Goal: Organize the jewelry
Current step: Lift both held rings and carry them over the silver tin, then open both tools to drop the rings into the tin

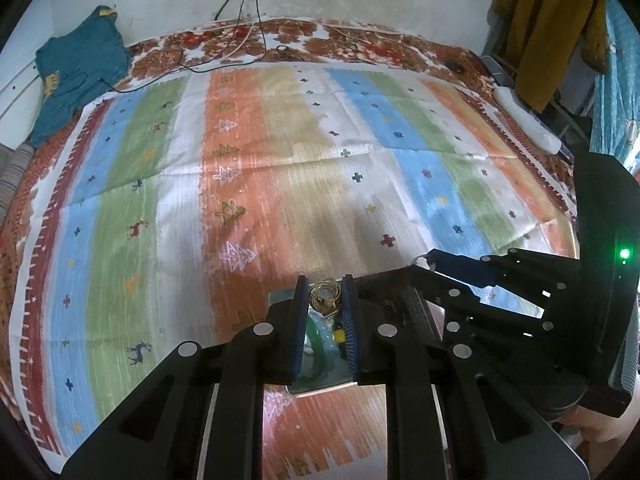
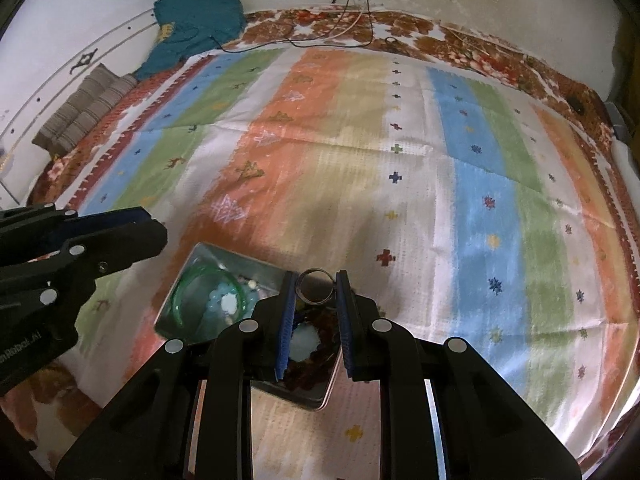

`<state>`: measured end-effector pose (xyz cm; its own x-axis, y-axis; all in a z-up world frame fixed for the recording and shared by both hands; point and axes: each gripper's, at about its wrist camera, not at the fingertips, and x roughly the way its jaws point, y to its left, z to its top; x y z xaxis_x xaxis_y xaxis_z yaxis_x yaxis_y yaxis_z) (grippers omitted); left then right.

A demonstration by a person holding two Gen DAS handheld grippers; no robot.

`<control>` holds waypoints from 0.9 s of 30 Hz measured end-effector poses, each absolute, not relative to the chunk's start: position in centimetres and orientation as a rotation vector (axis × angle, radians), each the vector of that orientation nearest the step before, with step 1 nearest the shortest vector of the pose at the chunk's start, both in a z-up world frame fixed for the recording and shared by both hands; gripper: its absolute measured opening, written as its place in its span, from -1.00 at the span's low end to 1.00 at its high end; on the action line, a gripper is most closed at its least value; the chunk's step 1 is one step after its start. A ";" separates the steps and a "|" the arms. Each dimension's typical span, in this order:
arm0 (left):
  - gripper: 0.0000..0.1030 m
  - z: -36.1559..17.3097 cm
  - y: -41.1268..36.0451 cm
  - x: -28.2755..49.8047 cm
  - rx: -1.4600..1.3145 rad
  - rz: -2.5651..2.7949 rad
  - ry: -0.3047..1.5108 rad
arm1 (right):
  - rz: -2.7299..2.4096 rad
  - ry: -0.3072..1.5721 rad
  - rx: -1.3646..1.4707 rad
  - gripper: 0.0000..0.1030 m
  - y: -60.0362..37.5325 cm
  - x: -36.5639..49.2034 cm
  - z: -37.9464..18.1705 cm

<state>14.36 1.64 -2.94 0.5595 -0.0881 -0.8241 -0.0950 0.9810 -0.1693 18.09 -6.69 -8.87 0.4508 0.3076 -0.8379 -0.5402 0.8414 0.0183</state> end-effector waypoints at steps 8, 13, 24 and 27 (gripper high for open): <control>-0.59 -3.0 2.0 13.5 -0.236 0.031 0.981 | 0.546 1.000 -0.280 -0.52 -6.2 17.5 -9.2; -0.44 -2.7 2.3 13.2 -0.253 0.041 0.971 | 0.544 0.995 -0.268 -0.24 -6.7 17.1 -9.0; -0.18 -2.1 2.2 10.6 -0.256 0.040 0.952 | 0.522 0.971 -0.233 -0.02 -9.1 15.2 -7.8; -0.10 -1.8 1.9 9.6 -0.256 0.029 0.940 | 0.516 0.966 -0.221 0.06 -9.8 14.6 -7.5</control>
<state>9.61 1.89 -1.82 0.5915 -0.0863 -0.8017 -0.1362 0.9693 -0.2048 14.62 -9.79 -7.48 0.4601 0.3191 -0.8285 -0.5116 0.8580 0.0463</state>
